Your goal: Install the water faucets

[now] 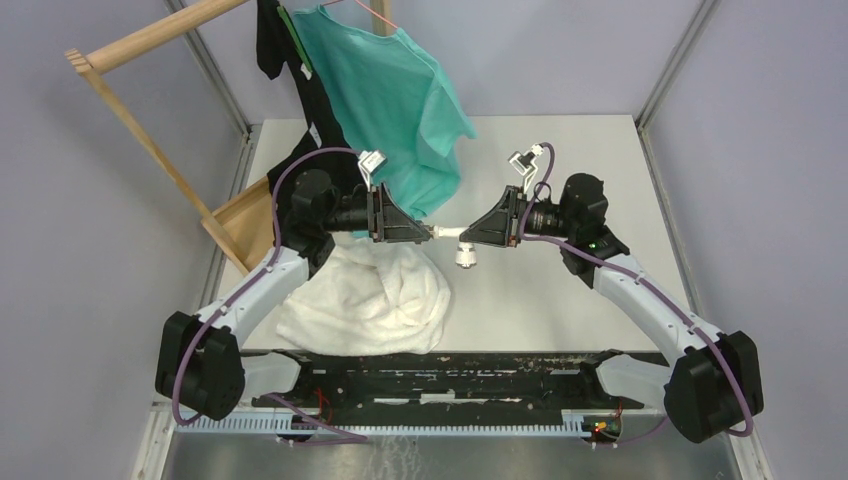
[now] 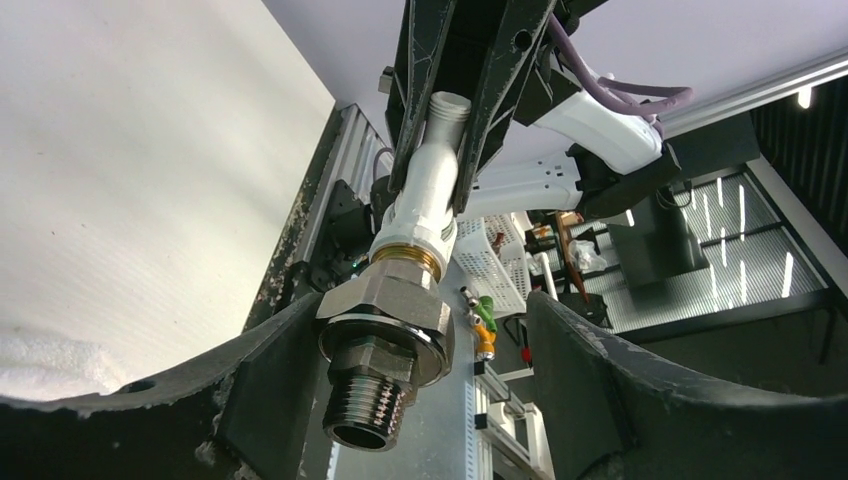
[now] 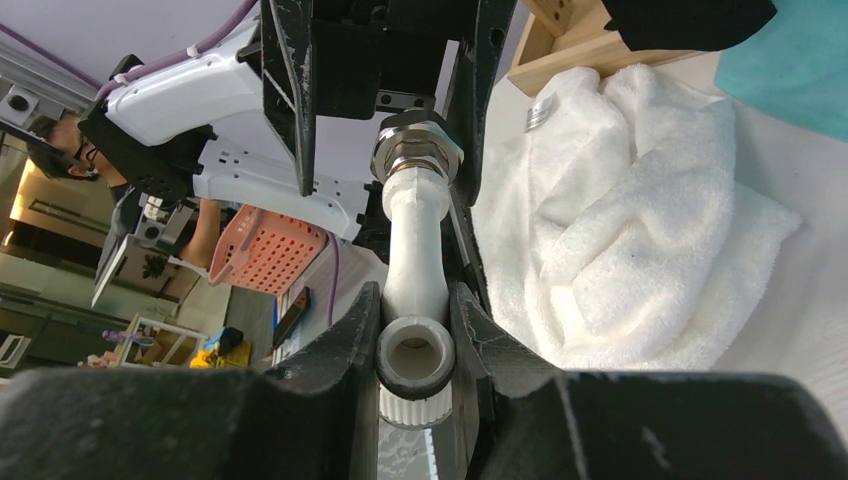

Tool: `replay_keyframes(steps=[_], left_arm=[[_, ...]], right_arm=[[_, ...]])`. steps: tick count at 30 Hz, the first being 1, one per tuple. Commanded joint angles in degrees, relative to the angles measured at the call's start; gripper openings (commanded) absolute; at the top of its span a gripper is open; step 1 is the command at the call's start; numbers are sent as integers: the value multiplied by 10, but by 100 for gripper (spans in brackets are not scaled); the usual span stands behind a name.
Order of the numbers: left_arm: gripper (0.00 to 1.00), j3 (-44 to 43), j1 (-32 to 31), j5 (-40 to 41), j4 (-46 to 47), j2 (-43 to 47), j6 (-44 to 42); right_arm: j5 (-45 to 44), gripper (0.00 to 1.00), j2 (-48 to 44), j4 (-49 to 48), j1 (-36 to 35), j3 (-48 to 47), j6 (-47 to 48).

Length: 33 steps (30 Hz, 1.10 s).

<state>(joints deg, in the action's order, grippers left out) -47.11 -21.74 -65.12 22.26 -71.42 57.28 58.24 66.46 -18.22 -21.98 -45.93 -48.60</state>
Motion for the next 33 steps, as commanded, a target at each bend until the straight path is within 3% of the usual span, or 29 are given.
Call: replay_keyframes(steps=[1,8,17,22,26,30,33], left_arm=[[77,-28,-2,-13,-7,16,-34],[70,-13,-2,-34,59,18,10],[61,-10,-2,-33,61,19,11],[50,-11,-2,-28,61,19,12],[34,-12,-2,-26,61,19,12],[4,-12,-2,-19,61,17,13],[3,-9,-2,-6,62,19,9]], right_arm=[[1,1,-19,-44,-2,-34,9],[2,1,-15,-44,-1,-34,8],[0,1,-12,-47,-1,-34,8],[1,0,-11,-47,-1,-32,8],[2,1,-10,-47,-1,-32,7],[-1,1,-7,-47,-1,-31,3],[-5,1,-5,-48,-1,-28,-10]])
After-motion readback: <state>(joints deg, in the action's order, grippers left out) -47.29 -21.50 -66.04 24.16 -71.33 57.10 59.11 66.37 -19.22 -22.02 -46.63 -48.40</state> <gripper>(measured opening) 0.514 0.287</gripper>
